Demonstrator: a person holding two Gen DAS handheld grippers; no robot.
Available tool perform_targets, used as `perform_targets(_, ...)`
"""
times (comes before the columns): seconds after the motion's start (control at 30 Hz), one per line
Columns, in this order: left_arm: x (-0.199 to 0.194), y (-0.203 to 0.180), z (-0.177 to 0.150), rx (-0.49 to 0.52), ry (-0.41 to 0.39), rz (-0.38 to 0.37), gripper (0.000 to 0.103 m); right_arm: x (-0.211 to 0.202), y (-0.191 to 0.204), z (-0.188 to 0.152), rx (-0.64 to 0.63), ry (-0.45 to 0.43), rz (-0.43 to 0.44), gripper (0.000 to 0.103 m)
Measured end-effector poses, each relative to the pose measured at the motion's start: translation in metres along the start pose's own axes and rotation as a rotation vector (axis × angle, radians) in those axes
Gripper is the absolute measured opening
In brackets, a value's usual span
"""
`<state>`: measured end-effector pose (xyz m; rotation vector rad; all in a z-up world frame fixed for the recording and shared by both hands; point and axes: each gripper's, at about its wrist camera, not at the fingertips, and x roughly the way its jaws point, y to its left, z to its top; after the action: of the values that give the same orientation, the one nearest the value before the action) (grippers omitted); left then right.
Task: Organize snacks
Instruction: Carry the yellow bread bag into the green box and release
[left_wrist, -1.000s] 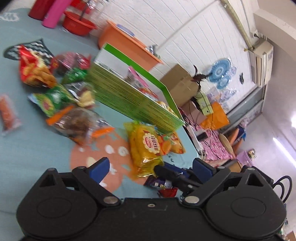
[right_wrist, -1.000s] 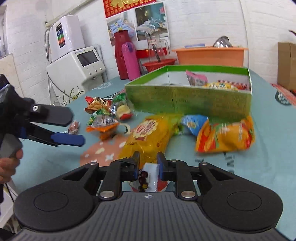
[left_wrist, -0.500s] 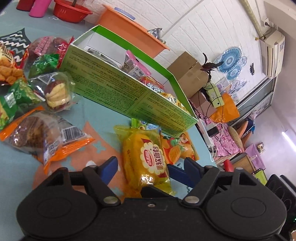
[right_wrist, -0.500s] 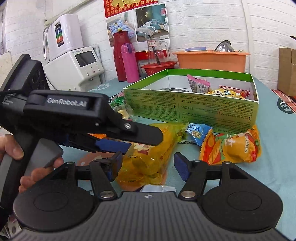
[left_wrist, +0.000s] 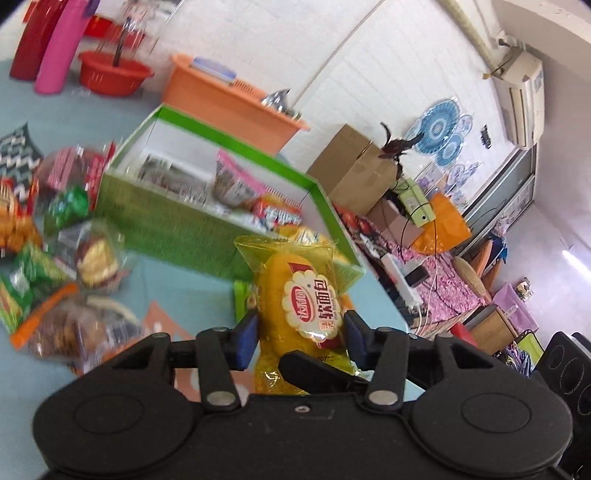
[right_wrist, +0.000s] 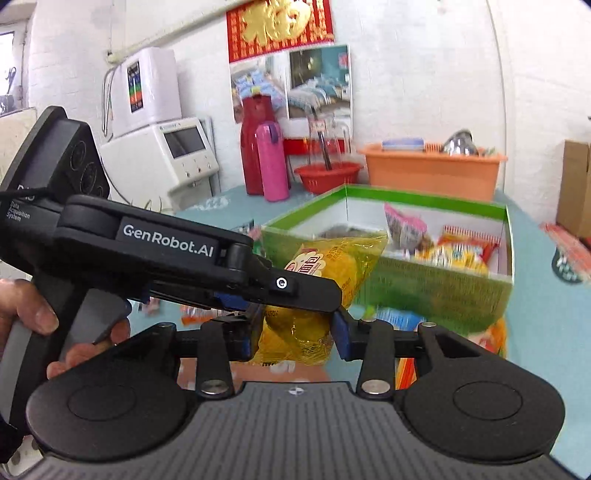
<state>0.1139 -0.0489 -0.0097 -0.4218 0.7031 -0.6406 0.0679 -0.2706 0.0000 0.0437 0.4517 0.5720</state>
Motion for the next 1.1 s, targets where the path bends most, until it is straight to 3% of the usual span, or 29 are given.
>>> perform_targets(0.43,0.023,-0.013,0.069,0.107,-0.112,0.000,0.044,0.032,-0.029,0.050,-0.008,-0.162,-0.042,0.068)
perform_targets(0.83,0.082,0.023,0.102,0.110,-0.051,0.016,0.045,0.085,-0.062,0.052,0.051,-0.137,-0.059,0.068)
perform_targets(0.87,0.086,0.025,0.102,0.113,-0.043,0.024,0.048,0.089,-0.064,0.050,0.053,-0.127,-0.060,0.069)
perform_targets(0.9,0.091,0.028,0.102,0.115,-0.029,0.034,0.058,0.093,-0.065,0.048,0.051,-0.114,-0.063,0.072)
perform_targets(0.93,0.095,0.031,0.101,0.113,-0.011,0.043,0.089,0.097,-0.067,0.046,0.046,-0.098,-0.067,0.072)
perform_targets(0.97,0.098,0.033,0.099,0.106,0.001,0.063,0.103,0.100,-0.067,0.043,0.039,-0.081,-0.074,0.082)
perform_targets(1.0,0.099,0.034,0.097,0.104,0.002,0.089,0.103,0.101,-0.067,0.041,0.030,-0.064,-0.080,0.101)
perform_targets(1.1,0.094,0.037,0.092,0.110,0.006,0.116,0.103,0.096,-0.065,0.035,0.000,-0.063,-0.112,0.103)
